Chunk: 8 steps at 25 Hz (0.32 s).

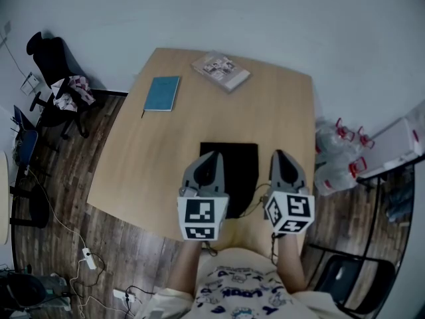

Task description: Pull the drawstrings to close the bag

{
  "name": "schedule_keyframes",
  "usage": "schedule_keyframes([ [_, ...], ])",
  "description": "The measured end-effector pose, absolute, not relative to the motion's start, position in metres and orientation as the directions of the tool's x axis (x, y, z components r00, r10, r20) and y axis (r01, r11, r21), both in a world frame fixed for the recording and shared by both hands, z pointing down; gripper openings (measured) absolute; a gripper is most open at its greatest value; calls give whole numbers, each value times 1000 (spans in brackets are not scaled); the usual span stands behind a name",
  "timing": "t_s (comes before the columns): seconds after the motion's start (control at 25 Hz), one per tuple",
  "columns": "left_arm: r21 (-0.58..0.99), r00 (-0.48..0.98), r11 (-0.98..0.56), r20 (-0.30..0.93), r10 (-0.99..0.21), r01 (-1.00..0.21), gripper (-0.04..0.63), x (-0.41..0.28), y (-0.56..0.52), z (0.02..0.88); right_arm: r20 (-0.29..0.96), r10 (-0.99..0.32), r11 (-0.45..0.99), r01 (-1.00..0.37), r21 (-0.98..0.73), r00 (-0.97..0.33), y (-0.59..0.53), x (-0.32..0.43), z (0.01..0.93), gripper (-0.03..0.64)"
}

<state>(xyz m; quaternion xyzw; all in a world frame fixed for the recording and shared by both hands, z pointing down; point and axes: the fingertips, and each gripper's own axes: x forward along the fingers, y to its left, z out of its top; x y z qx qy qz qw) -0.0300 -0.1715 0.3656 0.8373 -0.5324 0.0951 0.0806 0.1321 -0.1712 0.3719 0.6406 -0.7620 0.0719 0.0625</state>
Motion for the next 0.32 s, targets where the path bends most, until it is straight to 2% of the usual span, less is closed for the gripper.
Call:
schedule_keyframes([
  [0.32, 26, 416, -423, 250, -874, -906, 3, -27, -173, 367, 192, -969, 148, -988, -38, -153, -171, 139, 379, 3],
])
